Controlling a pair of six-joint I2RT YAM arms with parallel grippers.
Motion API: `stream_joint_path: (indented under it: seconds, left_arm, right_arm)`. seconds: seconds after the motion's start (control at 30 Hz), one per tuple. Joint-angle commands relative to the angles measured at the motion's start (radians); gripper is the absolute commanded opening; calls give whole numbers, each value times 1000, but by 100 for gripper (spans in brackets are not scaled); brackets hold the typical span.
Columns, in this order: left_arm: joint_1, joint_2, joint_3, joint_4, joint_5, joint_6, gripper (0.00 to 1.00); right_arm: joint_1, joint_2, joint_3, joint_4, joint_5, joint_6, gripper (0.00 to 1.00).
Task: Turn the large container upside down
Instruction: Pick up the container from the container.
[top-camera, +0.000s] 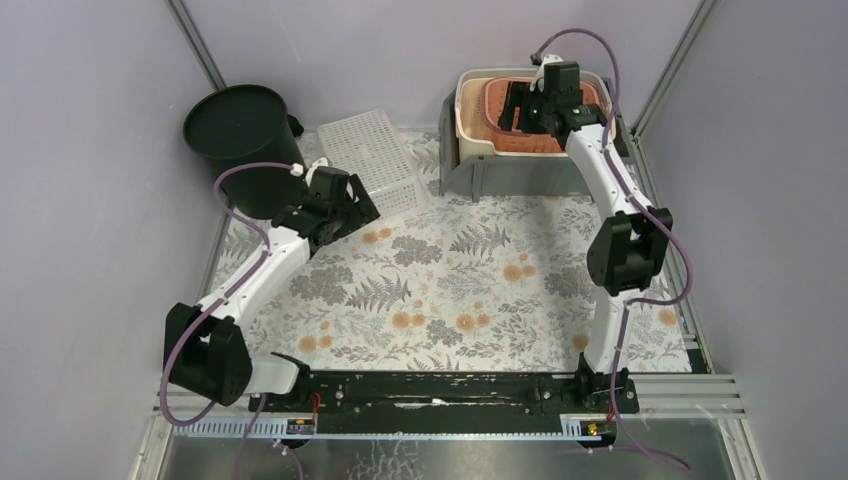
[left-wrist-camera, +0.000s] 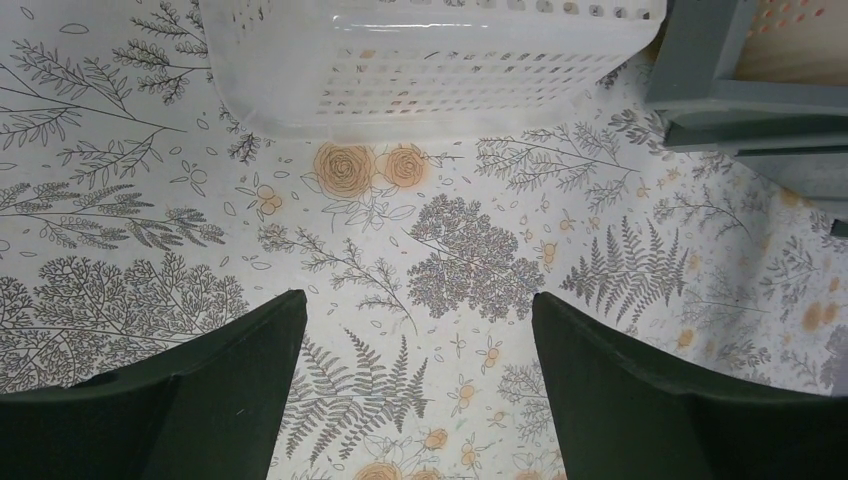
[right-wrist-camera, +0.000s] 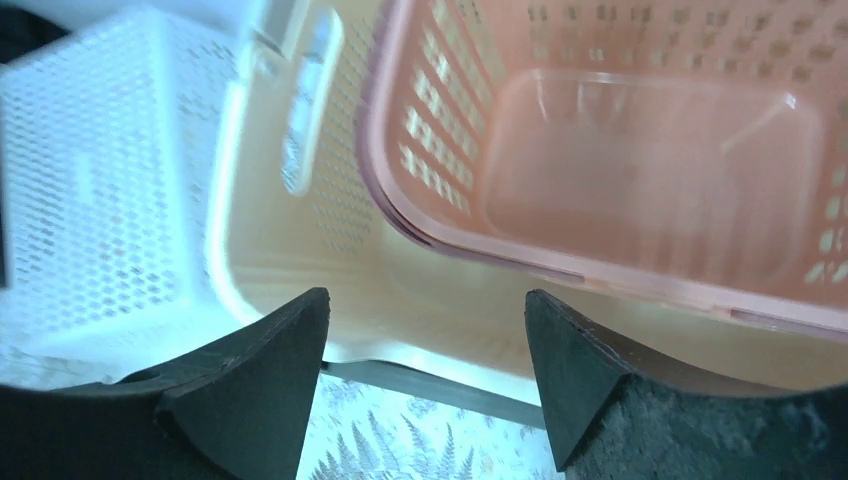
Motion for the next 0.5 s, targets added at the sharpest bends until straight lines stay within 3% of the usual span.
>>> stream_joint_path:
  seconds: [0.0, 0.2, 0.47]
  left_arm:
    - [-6, -43, -9, -26, 15, -2, 91]
    - [-10, -62, 0, -38, 29, 7, 90]
    - [-15, -79, 0, -52, 23, 20, 90]
  right_arm:
    - [2, -106, -61, 218, -79, 54, 79]
    - [7, -40, -70, 343, -112, 44, 79]
    - [22, 134, 67, 381, -116, 44, 80]
